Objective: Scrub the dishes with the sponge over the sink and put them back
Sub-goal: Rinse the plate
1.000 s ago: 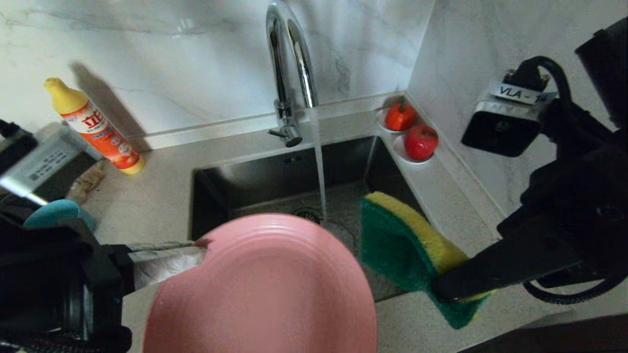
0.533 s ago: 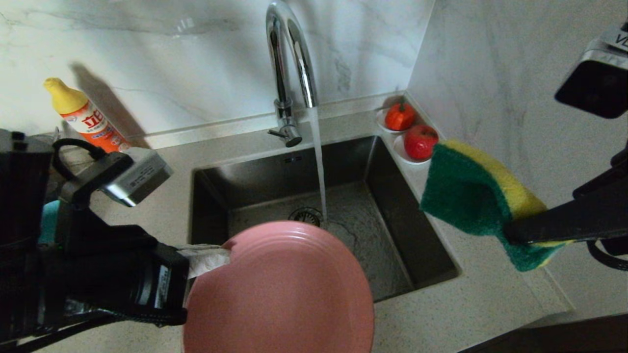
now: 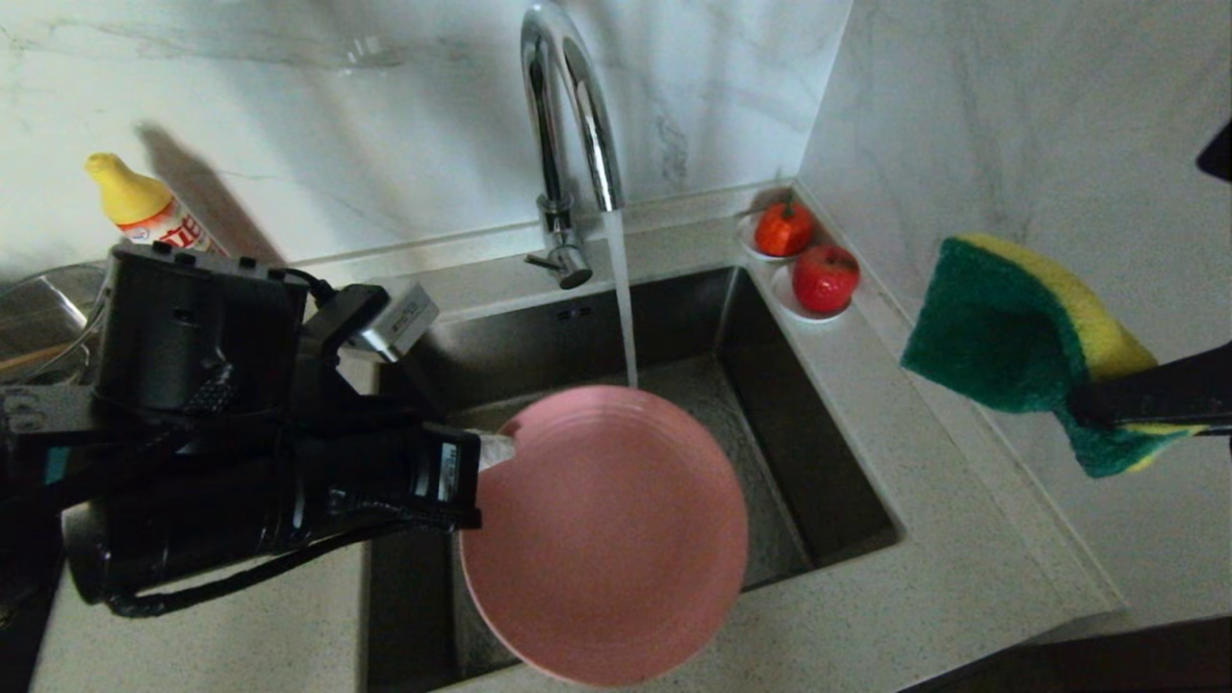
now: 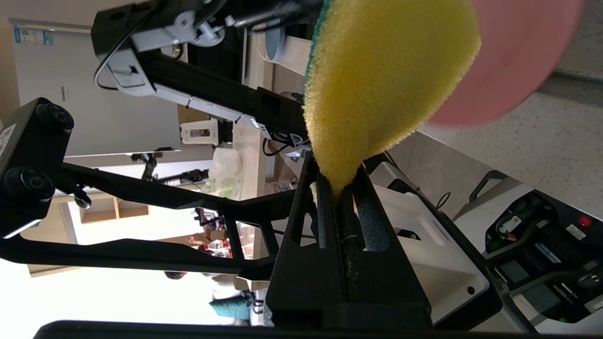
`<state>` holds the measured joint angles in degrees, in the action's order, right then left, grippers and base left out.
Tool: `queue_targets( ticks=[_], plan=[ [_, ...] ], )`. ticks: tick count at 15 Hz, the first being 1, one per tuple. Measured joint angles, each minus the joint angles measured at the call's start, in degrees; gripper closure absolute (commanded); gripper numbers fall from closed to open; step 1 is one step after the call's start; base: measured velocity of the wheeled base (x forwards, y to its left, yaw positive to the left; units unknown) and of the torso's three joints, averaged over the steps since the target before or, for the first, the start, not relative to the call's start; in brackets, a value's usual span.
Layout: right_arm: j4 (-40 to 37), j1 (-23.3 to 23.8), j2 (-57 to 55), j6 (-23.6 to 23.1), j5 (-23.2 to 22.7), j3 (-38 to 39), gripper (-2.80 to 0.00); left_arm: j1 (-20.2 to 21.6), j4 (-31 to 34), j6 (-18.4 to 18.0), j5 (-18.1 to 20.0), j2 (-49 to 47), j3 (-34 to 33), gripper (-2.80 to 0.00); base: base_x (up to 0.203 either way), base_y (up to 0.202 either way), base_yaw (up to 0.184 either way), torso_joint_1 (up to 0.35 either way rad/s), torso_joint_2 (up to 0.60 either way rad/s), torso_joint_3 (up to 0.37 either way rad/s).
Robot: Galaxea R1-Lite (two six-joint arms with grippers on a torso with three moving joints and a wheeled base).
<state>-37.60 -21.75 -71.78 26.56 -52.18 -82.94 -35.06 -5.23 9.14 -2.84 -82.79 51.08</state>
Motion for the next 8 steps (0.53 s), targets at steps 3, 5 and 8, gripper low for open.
queue_targets(
  ticks=[3,5,8],
  plan=[
    [0.3,0.1,0.4,0.0,0.0,1.1,0.00,1.6,-2.0,0.0,0.0,-3.5,1.2,0.00,0.000,0.000,0.000,0.000,0.00,0.000],
    [0.4,0.1,0.8,-0.1,0.0,1.8,0.00,2.0,-3.7,0.1,0.2,-5.6,2.4,0.00,0.000,0.000,0.000,0.000,0.00,0.000],
    [0.4,0.1,1.1,-0.2,-0.2,2.3,0.00,2.2,-4.4,0.4,0.1,-8.1,5.4,0.00,0.000,0.000,0.000,0.000,0.00,0.000]
  ],
)
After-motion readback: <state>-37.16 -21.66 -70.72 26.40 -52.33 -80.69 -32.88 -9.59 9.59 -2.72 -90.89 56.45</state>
